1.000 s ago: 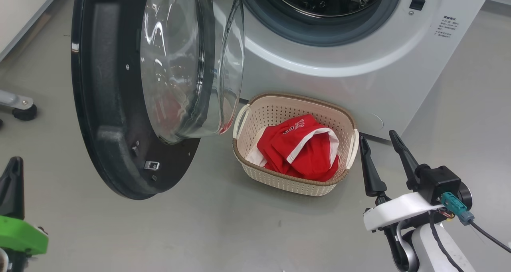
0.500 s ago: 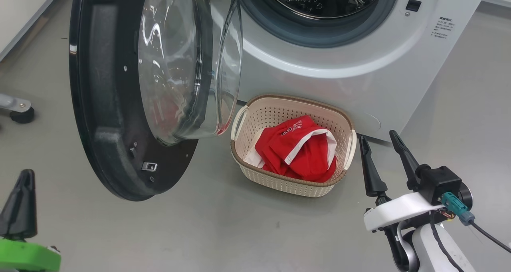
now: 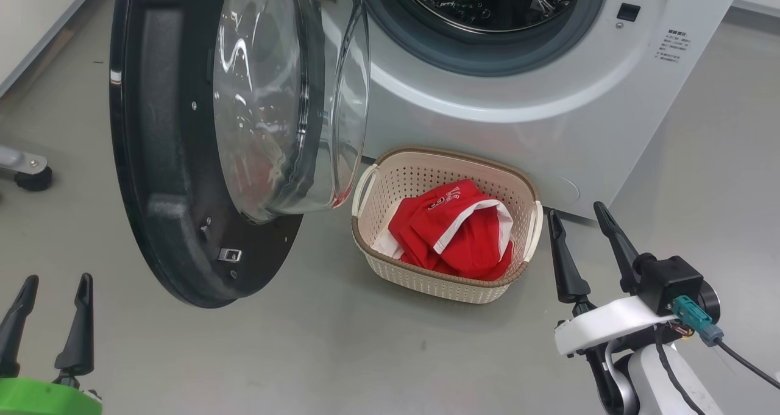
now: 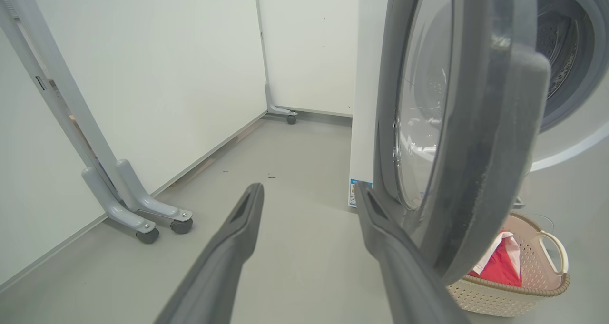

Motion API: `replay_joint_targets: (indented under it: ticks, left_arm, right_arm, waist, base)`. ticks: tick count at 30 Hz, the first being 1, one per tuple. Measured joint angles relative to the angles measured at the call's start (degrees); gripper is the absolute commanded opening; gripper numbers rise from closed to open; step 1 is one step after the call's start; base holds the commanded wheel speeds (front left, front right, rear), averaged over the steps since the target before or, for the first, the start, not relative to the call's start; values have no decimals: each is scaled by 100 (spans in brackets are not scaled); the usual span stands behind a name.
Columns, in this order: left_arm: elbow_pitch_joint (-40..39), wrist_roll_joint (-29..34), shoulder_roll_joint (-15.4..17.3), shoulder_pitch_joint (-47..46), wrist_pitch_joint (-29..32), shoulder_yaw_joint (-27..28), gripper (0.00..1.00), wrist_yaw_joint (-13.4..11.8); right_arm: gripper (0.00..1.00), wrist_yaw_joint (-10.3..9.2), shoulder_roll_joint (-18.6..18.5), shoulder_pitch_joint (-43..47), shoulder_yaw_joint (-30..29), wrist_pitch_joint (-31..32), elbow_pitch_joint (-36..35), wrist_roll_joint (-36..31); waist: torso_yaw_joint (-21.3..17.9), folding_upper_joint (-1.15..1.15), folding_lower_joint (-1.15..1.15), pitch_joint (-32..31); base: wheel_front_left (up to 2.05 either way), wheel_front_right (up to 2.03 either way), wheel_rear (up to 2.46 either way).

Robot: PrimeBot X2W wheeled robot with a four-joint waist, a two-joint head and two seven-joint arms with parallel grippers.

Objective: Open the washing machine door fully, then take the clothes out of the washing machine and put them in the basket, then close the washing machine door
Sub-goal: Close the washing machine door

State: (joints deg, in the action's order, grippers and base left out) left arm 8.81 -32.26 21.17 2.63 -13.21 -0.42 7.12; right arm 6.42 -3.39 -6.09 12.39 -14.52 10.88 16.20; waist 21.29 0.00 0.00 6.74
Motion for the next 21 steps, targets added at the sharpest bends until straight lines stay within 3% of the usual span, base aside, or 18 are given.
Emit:
replay_joint_targets:
  ticks: [21]
  left_arm:
    - [164,69,41,-13,-99,-114,100,1]
  right_arm:
    - [100,0,12,65,2,0,-1,0]
  waist:
    - [-11,0,0,17]
  base:
    - [0,0,0]
